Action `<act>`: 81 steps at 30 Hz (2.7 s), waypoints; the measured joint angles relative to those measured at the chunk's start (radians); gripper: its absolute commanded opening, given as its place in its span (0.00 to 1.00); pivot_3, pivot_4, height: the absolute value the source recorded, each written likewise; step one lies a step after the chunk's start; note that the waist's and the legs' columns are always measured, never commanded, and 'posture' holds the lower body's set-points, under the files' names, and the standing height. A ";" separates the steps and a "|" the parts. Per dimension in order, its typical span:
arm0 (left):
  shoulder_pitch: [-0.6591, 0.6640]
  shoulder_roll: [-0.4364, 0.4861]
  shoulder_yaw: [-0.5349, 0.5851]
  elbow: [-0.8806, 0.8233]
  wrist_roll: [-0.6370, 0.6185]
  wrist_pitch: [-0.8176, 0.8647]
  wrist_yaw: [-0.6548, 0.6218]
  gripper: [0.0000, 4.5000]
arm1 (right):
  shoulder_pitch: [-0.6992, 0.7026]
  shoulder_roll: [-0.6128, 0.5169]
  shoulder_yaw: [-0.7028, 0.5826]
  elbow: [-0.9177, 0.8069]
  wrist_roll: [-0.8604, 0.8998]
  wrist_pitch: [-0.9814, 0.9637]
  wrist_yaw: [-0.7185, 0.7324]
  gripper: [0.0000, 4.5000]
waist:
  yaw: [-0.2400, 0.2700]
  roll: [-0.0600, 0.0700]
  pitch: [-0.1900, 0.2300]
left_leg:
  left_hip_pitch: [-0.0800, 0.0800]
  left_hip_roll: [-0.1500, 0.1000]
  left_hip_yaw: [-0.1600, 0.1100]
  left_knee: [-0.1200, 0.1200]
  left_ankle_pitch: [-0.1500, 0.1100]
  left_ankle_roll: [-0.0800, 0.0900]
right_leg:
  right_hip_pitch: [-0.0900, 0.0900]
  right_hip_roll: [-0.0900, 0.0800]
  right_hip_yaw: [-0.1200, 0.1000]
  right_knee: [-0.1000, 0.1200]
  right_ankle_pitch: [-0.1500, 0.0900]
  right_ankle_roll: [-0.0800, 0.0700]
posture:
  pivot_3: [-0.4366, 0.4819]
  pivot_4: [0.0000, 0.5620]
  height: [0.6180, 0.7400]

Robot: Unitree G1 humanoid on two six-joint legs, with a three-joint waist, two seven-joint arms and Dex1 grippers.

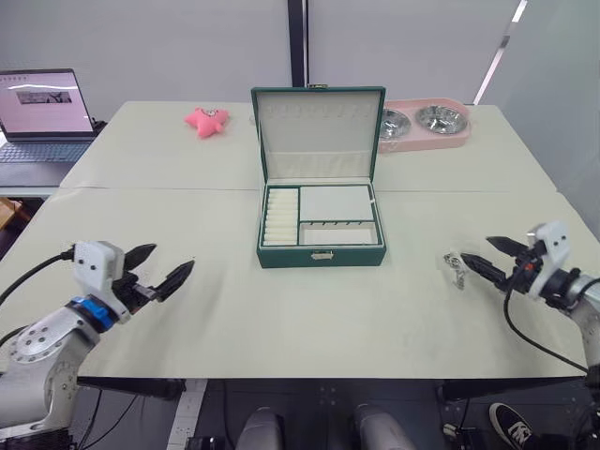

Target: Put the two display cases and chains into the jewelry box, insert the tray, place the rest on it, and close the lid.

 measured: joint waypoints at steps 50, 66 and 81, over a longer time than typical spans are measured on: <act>-0.229 -0.033 -0.416 -0.365 -0.082 0.150 -0.132 1.00 | 0.257 0.264 0.070 -0.359 -0.030 -0.014 -0.414 1.00 | 0.006 0.001 -0.001 | 0.001 0.000 -0.001 0.000 0.000 0.000 | 0.002 0.001 -0.001 0.001 0.000 0.000 | 0.48 0.27 1.00; -0.301 -0.063 -0.580 -0.268 0.031 0.048 -0.297 1.00 | 0.195 0.267 0.146 -0.353 -0.125 0.052 -0.527 1.00 | 0.003 0.000 -0.001 | 0.001 0.000 -0.002 0.001 0.000 0.000 | 0.002 0.002 0.000 0.001 0.000 0.000 | 0.48 0.27 1.00; -0.313 -0.087 -0.578 -0.266 0.046 0.035 -0.273 1.00 | 0.176 0.271 0.178 -0.339 -0.124 0.091 -0.534 0.35 | 0.004 -0.009 -0.008 | 0.005 0.000 -0.003 0.001 0.000 0.000 | 0.009 0.002 -0.001 0.000 0.000 0.000 | 0.48 0.27 1.00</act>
